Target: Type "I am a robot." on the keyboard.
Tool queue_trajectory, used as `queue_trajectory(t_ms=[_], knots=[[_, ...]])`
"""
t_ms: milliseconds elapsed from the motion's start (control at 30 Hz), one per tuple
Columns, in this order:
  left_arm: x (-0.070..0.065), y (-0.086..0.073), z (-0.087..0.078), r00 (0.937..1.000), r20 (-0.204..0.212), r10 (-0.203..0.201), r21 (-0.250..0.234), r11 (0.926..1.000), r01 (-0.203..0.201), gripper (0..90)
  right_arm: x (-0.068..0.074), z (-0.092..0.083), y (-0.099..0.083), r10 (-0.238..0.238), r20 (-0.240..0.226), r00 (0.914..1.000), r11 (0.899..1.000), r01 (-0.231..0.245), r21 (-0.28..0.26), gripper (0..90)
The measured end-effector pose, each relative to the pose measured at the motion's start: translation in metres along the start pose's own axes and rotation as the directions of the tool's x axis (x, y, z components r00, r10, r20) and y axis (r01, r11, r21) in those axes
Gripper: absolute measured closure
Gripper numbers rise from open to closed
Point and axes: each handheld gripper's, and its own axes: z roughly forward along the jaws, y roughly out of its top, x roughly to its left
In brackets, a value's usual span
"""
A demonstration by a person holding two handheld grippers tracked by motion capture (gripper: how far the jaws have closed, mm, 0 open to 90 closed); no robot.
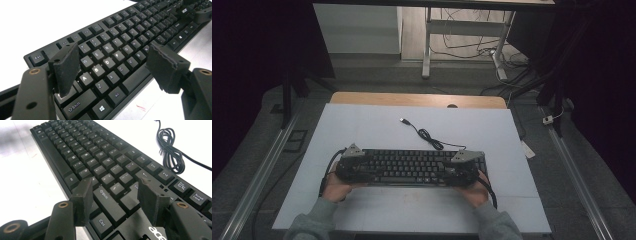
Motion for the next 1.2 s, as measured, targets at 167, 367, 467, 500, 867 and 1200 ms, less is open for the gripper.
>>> queue_trajectory(t_ms=[167, 367, 467, 500, 867, 1200], knots=[[0.000, 0.000, 0.001, 1.0000, -0.002, 0.000, 0.004, 1.0000, 0.000, 26.7, 0.002, -0.001, 0.004, -0.002, -0.005, 1.0000, 1.000, 0.002, -0.012, 46.5], [-0.001, 0.000, 0.002, 1.0000, -0.004, 0.003, 0.008, 1.0000, -0.003, 26.8, 0.004, 0.002, 0.008, 0.001, -0.023, 0.9997, 1.000, -0.001, -0.024, 47.3], [-0.001, 0.000, 0.002, 1.0000, -0.004, 0.004, 0.010, 0.9999, -0.004, 26.8, 0.006, 0.003, 0.011, 0.001, -0.034, 0.9994, 1.000, -0.001, -0.029, 48.4], [-0.001, 0.000, 0.002, 1.0000, -0.004, 0.004, 0.010, 0.9999, -0.004, 26.8, 0.006, 0.003, 0.012, -0.001, -0.034, 0.9994, 1.000, 0.000, -0.026, 48.8], [-0.002, 0.001, 0.002, 0.9999, -0.006, 0.010, 0.011, 0.9999, -0.010, 26.7, 0.014, 0.010, 0.018, -0.016, -0.069, 0.9975, 1.000, 0.014, -0.026, 71.1], [-0.003, 0.001, 0.004, 0.9999, -0.006, 0.016, 0.017, 0.9997, -0.016, 26.6, 0.029, 0.025, 0.029, -0.082, -0.139, 0.9868, 0.997, 0.082, -0.006, 89.6]])
